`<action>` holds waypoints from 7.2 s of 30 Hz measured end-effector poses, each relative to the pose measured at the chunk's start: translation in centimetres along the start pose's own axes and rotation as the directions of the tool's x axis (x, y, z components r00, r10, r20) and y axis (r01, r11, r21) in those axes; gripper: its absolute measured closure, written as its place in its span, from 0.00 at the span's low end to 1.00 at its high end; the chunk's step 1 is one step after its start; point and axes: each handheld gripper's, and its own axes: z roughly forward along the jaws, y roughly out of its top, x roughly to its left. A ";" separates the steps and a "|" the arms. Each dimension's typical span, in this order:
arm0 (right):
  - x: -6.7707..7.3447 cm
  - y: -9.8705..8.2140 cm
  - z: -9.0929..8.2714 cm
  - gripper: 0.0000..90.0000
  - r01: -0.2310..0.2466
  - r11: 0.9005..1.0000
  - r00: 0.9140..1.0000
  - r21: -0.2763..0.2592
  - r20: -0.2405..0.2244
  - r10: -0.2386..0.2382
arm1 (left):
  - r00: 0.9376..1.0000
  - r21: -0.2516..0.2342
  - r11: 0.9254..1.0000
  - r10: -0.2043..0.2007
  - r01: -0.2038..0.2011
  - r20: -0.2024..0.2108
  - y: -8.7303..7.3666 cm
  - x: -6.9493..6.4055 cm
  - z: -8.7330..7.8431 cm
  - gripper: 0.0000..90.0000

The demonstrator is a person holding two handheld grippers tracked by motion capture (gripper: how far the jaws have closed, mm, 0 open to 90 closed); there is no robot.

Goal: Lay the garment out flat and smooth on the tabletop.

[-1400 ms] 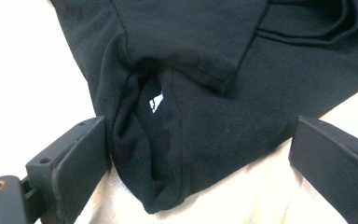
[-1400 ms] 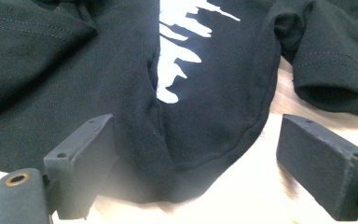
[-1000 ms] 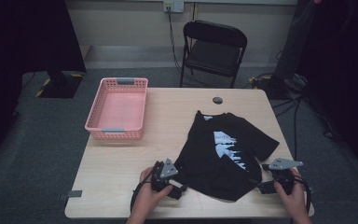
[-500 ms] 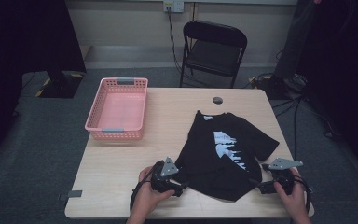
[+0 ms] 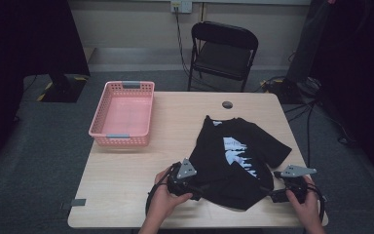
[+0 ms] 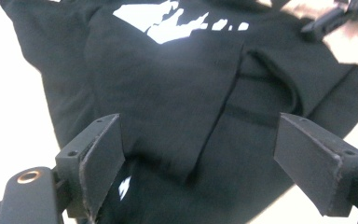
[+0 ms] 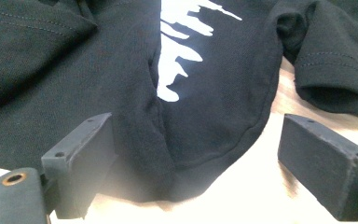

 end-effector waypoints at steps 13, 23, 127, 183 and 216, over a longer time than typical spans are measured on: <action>0.0 0.0 0.0 0.12 0.000 1.000 1.000 0.000 0.000 0.000 | 1.000 -0.005 1.000 0.006 -0.006 0.018 2.3 -1.0 3.2 0.19; 0.0 0.0 0.0 0.12 0.000 1.000 1.000 0.000 0.000 0.000 | 0.999 0.020 0.999 0.033 -0.033 0.033 3.2 -1.5 5.5 0.26; 0.0 0.0 0.0 0.12 0.002 1.000 1.000 0.000 -0.001 -0.002 | 0.974 -0.101 0.984 -0.164 0.150 -0.155 6.6 5.0 -2.8 0.97; 0.0 0.0 0.0 0.11 0.003 1.000 1.000 0.000 -0.001 -0.003 | 0.865 -0.227 0.948 -0.301 0.225 -0.401 0.8 12.5 -8.2 0.61; 0.0 0.0 0.1 0.11 0.004 1.000 1.000 0.000 -0.002 -0.004 | 0.972 -0.002 0.996 -0.085 0.086 -0.217 -3.4 4.2 -3.7 0.18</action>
